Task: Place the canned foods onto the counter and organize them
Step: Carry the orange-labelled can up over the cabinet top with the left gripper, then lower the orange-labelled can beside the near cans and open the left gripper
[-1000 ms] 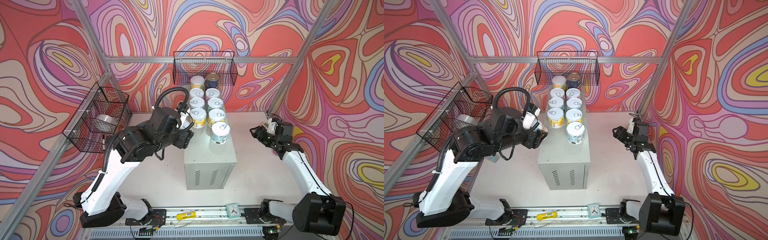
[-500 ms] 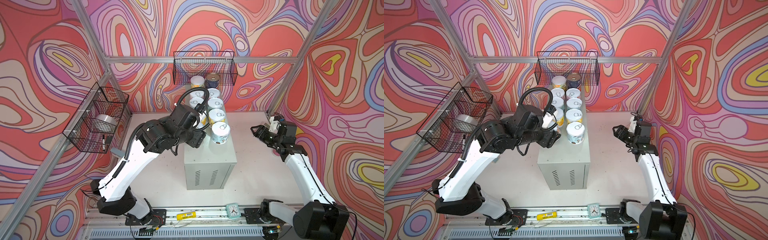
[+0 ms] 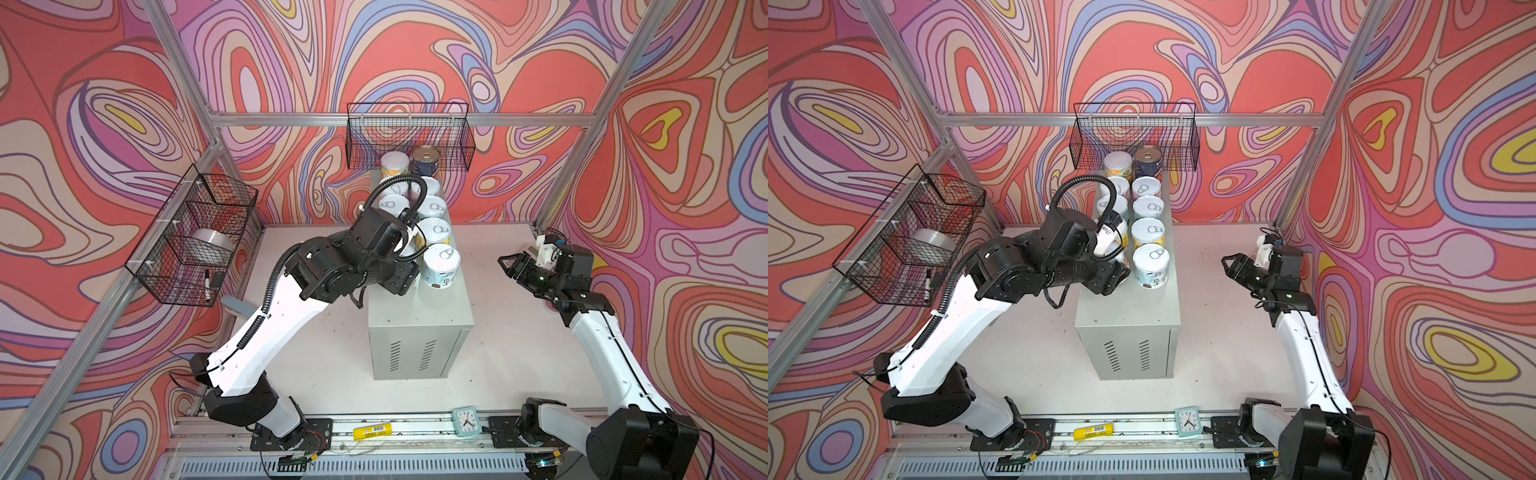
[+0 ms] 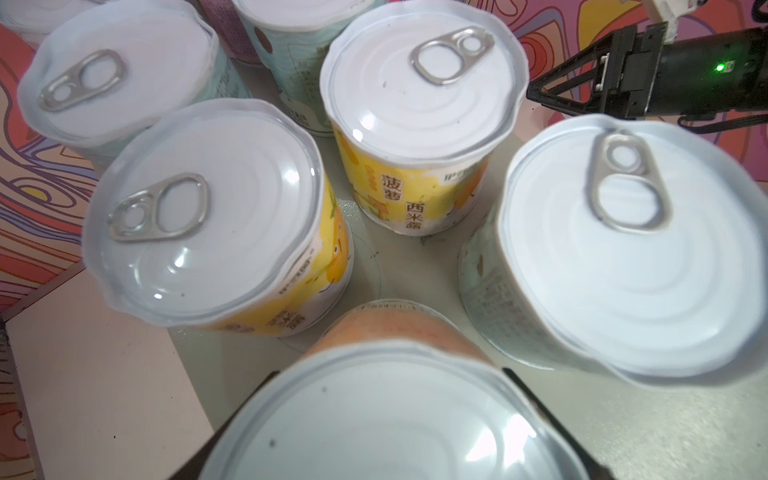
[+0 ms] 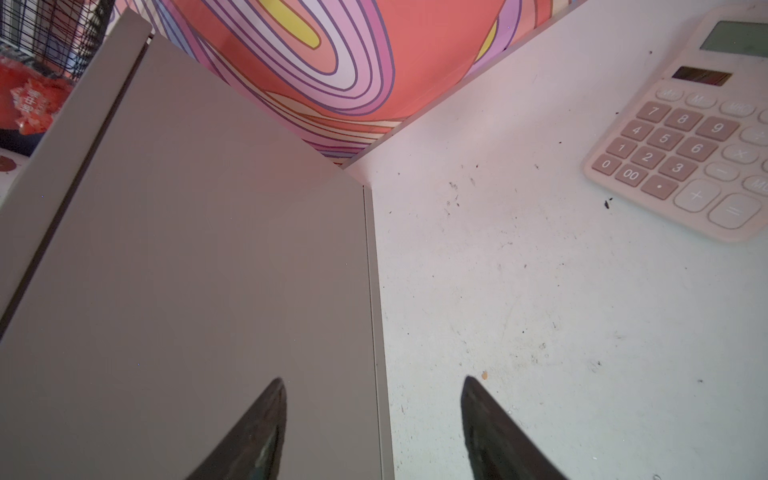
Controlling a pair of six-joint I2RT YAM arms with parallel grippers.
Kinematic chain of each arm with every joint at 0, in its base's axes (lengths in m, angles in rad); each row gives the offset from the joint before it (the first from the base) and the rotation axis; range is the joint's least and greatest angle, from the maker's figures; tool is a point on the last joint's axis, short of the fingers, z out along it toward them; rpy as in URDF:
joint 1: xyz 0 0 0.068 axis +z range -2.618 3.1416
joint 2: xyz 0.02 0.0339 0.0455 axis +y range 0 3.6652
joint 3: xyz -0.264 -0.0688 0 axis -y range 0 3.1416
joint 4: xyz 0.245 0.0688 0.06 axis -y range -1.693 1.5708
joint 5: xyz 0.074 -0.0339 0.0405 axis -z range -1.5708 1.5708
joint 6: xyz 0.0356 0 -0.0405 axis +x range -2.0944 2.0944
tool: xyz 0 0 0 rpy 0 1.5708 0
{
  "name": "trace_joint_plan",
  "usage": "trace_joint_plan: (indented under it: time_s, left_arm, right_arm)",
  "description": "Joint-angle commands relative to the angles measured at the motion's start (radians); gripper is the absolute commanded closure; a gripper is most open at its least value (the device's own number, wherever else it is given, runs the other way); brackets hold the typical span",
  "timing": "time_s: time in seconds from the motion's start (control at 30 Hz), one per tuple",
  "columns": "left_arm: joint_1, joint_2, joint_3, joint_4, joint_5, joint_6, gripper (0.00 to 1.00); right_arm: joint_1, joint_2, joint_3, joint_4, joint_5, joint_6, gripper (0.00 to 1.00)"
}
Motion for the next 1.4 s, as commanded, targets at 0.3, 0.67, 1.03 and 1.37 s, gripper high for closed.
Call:
trace_joint_plan:
  time_s: [0.3, 0.67, 1.03, 1.37]
  left_arm:
    - [-0.006, 0.024, 0.030, 0.050, -0.053, 0.011, 0.34]
    - [-0.007, 0.021, 0.033, 0.071, -0.080, 0.019, 0.14]
    - [-0.006, -0.002, 0.068, 0.069, -0.102, 0.035, 0.14]
    - [-0.006, -0.025, 0.108, 0.139, -0.105, 0.062, 0.15]
  right_arm:
    - [0.005, -0.038, 0.014, -0.015, -0.029, -0.027, 0.27]
    - [0.058, -0.086, 0.109, -0.073, -0.055, -0.020, 0.27]
    - [0.130, -0.154, 0.239, -0.125, -0.109, 0.010, 0.37]
    - [0.145, -0.221, 0.238, 0.002, -0.309, 0.129, 0.46]
